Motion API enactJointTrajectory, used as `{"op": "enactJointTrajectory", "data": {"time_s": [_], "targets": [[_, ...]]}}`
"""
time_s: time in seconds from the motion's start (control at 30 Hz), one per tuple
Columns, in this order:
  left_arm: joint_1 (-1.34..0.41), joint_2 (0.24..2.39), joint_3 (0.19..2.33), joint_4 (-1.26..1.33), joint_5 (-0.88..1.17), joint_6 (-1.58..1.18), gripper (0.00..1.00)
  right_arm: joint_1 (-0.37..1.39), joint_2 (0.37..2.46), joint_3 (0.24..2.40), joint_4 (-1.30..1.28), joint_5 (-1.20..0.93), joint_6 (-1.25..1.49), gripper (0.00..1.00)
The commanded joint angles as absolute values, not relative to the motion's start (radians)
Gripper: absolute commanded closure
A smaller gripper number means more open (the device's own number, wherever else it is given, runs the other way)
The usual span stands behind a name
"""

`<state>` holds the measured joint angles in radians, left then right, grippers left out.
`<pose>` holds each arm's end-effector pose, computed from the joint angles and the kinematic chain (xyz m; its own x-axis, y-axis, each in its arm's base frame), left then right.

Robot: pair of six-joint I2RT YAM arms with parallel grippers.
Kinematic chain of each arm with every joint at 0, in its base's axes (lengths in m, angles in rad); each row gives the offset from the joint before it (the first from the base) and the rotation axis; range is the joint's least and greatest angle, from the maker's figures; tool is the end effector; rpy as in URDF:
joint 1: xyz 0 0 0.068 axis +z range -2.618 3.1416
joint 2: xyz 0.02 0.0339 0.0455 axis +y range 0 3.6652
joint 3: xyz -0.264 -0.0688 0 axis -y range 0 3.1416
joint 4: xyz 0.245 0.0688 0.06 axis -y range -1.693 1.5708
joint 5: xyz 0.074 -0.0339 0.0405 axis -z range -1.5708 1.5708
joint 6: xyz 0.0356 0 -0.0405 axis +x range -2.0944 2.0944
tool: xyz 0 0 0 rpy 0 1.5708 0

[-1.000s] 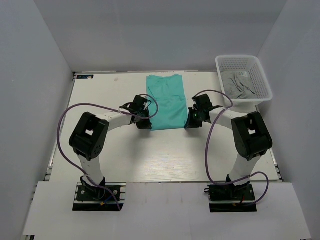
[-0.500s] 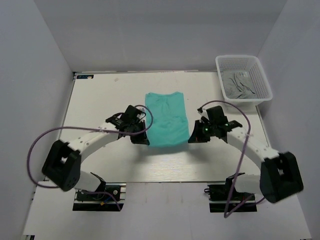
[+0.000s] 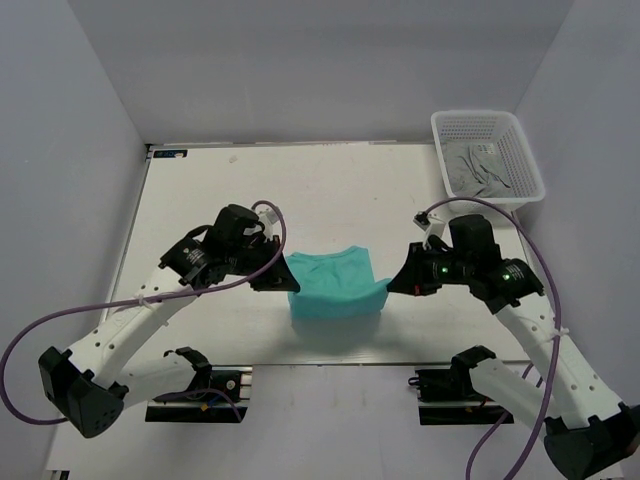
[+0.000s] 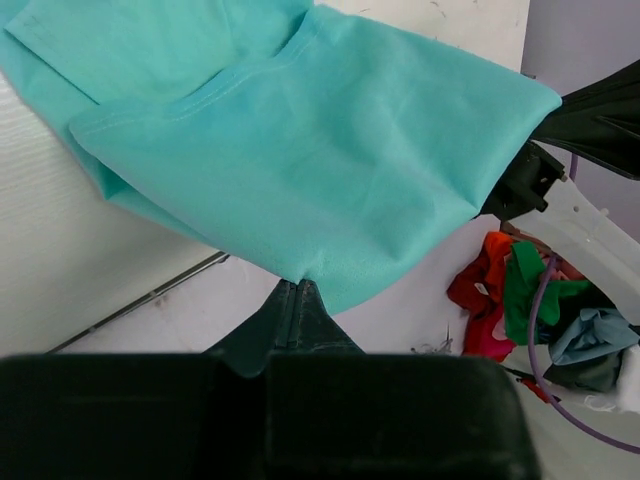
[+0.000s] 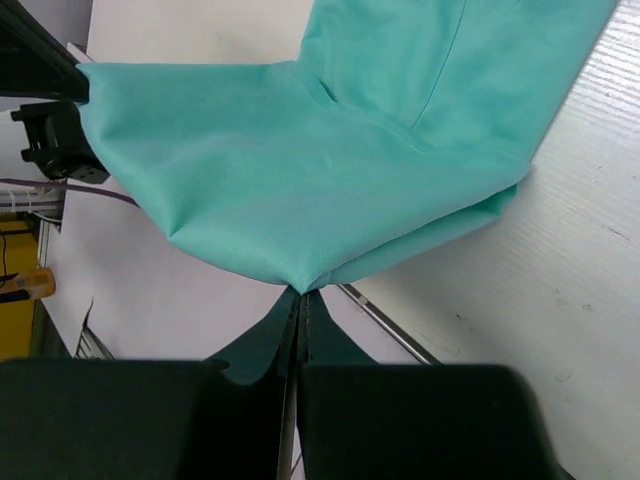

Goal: Fold and stack the t-shirts
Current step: Fold the long partially folded tshirt into a neat square

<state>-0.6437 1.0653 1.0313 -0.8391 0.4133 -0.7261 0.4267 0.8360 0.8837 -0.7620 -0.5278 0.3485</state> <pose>0.1574 -0.1360 0.3144 -0.9603 -0.0396 -0.2761 0.1583 0.7373 -0.6567 0.1419 0.0842 0.3124 -0.8009 -0.0400 -0.5975 -0.4580 0.6837 0.5681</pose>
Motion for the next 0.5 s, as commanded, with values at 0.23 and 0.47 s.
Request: {"op": "enactJointTrajectory", "data": {"time_s": [0.23,0.47], "targets": [[-0.627,1.152,1.131,-0.882,0.2,-0.761,1.0,0.416,0.989,0.965,-0.669,-0.449,0.386,1.0],[-0.627,1.258,1.186,-0.891,-0.004,-0.81,1.0,0.4,1.137,1.005,-0.532,-0.44,0.414,1.0]]}}
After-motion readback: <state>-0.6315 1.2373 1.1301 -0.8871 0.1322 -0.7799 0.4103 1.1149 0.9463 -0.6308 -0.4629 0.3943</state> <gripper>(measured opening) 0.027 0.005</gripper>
